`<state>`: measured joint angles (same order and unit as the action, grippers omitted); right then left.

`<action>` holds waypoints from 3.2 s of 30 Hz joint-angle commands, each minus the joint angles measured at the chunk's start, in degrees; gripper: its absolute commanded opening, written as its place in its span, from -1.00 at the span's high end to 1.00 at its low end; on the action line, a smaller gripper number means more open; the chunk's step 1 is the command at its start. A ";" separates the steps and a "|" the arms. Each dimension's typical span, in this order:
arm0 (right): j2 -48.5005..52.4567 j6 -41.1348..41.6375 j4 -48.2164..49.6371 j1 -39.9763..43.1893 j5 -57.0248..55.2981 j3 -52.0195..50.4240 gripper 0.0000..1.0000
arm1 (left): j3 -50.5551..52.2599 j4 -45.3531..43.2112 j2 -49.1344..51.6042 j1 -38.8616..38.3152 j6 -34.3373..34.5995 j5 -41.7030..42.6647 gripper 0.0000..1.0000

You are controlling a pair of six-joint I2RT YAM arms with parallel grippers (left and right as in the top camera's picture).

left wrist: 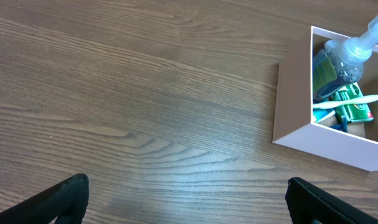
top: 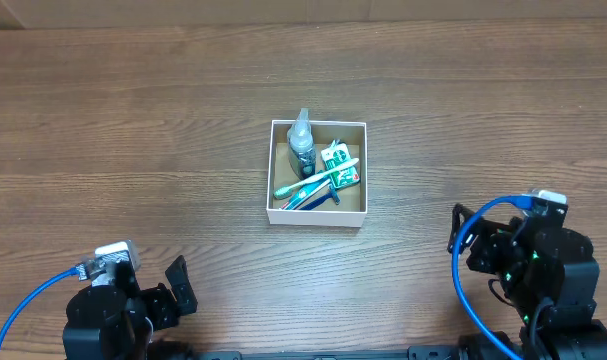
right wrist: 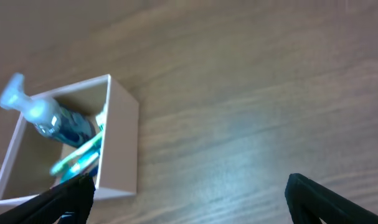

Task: Pack container

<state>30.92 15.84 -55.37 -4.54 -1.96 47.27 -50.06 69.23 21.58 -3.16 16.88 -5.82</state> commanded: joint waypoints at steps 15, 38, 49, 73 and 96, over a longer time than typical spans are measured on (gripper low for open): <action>-30.67 -5.25 22.67 0.31 4.57 -28.15 -1.00 | 0.46 -0.04 -0.31 0.15 1.14 -0.55 -1.00; -30.75 -8.61 50.60 2.89 4.02 -46.77 -1.00 | 0.46 -0.07 -0.31 0.15 1.14 -0.55 -1.00; -30.75 -8.61 50.60 2.89 4.02 -46.77 -1.00 | 0.46 -0.04 -0.31 0.15 1.14 -0.55 -0.99; -30.75 -8.61 50.60 2.89 4.04 -46.77 -1.00 | 8.72 -13.09 -2.62 0.15 -7.56 2.03 -0.99; -30.75 -8.61 50.60 2.89 4.04 -46.77 -1.00 | 49.81 -74.66 -21.38 0.13 -22.49 9.94 -1.00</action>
<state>0.73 7.44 -5.19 -1.87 2.13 1.06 -1.28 -5.56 0.91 -3.16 -0.67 2.42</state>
